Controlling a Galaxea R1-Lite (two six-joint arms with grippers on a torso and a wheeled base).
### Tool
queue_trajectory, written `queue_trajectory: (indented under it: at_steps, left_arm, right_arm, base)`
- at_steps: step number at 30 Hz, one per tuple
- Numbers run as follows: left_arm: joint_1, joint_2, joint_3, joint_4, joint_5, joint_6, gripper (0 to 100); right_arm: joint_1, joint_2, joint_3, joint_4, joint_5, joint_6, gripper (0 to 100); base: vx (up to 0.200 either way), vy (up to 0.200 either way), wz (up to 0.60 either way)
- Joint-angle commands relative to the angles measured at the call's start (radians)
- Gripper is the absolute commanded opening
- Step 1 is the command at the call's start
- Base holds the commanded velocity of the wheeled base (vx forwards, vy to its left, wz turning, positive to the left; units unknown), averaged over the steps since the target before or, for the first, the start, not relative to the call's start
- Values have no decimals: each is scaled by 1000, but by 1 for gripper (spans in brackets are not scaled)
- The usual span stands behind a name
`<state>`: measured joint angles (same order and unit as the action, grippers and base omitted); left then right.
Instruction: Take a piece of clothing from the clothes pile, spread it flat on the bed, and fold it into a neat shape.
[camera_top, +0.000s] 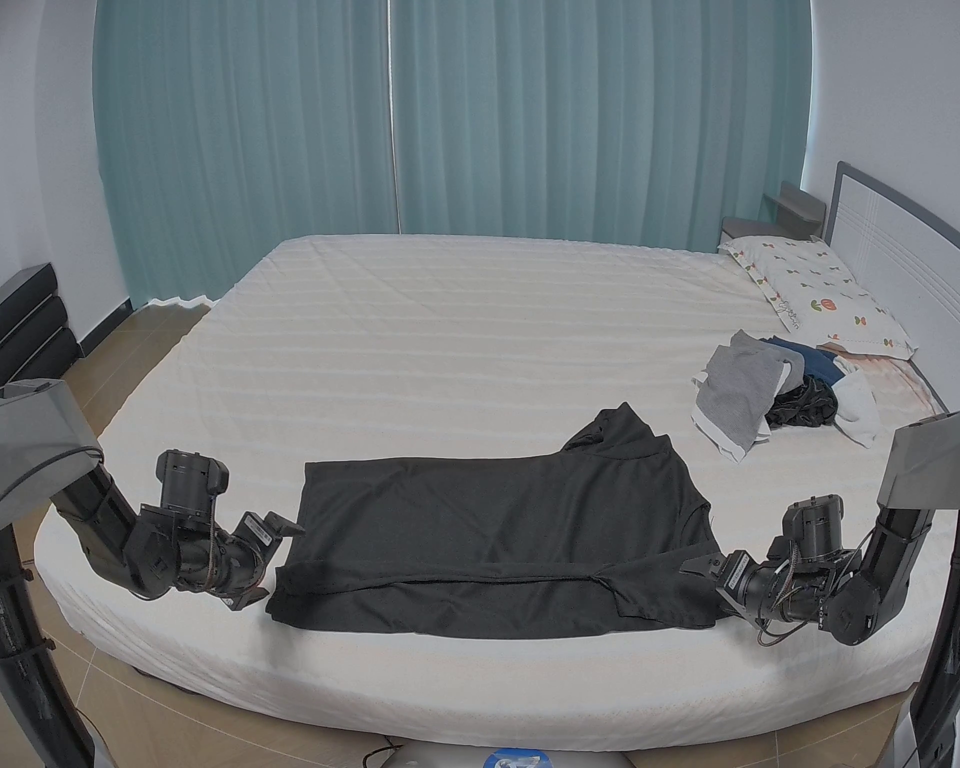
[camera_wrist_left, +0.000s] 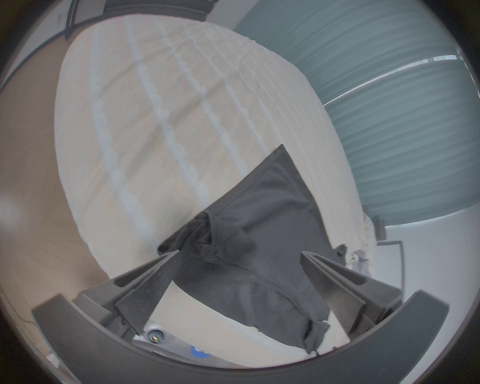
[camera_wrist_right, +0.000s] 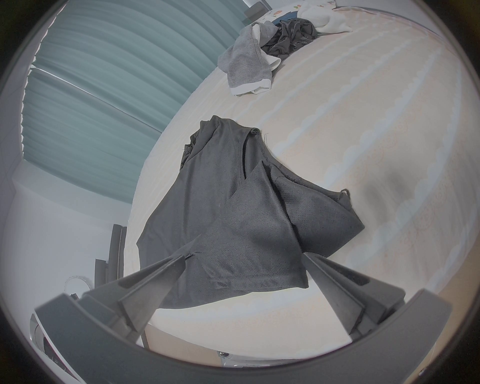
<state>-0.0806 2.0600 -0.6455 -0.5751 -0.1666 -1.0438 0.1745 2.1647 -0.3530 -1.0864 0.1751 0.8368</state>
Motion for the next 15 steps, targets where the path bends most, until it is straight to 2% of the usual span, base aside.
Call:
queue_trajectory:
  at_steps: [1, 3, 15]
  left_arm:
    - [-60, 78, 3, -3, 79, 50, 100]
    - [-77, 94, 1, -20, 108, 51, 100]
    - [-80, 117, 47, -175, 114, 54, 100]
  right_arm:
    - [0, 4, 0, -1, 0, 1, 100]
    - [0, 4, 0, -1, 1, 1, 100]
    - [2, 6, 0, -1, 1, 1, 100]
  base:
    - [0, 0, 0]
    - [0, 0, 0]
    - [0, 0, 0]
